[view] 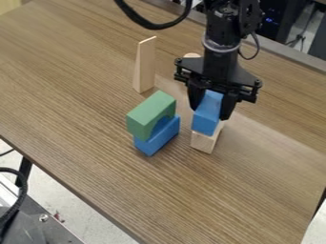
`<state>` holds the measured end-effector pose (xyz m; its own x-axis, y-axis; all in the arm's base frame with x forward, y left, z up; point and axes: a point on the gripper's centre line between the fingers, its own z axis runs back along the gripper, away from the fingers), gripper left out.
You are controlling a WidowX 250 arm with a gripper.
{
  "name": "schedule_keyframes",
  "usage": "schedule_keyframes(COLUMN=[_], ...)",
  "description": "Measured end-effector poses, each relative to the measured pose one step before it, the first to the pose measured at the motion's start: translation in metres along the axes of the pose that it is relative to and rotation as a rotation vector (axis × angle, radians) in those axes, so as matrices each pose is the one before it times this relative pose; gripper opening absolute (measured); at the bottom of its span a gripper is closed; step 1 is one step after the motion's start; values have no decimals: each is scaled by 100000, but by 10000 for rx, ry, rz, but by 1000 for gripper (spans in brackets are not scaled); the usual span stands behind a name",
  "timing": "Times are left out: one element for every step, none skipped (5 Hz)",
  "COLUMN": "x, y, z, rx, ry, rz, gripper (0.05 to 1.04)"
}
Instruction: Put the blue rectangle on top of the white rectangle
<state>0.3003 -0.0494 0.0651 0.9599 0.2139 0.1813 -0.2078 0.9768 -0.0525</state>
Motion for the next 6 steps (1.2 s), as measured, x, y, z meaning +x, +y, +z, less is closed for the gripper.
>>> schedule_keyframes(x=[-60, -220, -547, -87, 127, -209], y=[45, -83, -179, 173, -245, 389], z=[0, -26, -47, 1, 1500, 3472], rx=[28, -58, -99, 109, 45, 140], ry=[38, 123, 305, 55, -435, -860], rz=[-118, 33, 110, 5, -408, -496], gripper=[555, 631, 930, 1005, 1000, 1000])
